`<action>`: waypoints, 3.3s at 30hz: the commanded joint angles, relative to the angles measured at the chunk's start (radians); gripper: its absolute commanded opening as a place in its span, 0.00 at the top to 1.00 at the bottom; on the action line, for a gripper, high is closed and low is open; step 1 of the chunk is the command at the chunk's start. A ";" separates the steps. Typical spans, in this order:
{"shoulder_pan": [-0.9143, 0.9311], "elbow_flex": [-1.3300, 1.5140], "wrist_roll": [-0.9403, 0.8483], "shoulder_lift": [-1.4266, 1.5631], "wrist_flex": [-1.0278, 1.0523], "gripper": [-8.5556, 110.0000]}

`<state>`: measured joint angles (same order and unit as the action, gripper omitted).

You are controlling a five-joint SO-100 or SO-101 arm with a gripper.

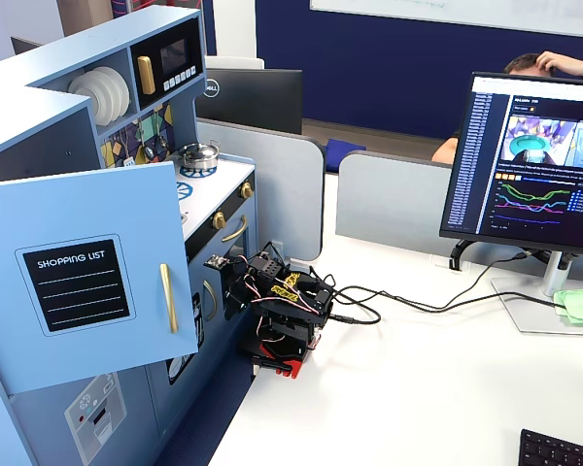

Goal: Take off the lid from the green recipient and place it on the counter

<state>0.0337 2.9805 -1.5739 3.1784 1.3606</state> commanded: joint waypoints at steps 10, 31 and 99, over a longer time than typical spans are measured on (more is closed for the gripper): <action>0.051 0.017 0.014 0.000 0.172 0.93; 0.075 -0.973 -0.172 -0.497 -0.657 0.70; 0.316 -1.582 -0.189 -1.009 -0.874 0.93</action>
<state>0.1979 1.4772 -1.7610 2.1123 0.4924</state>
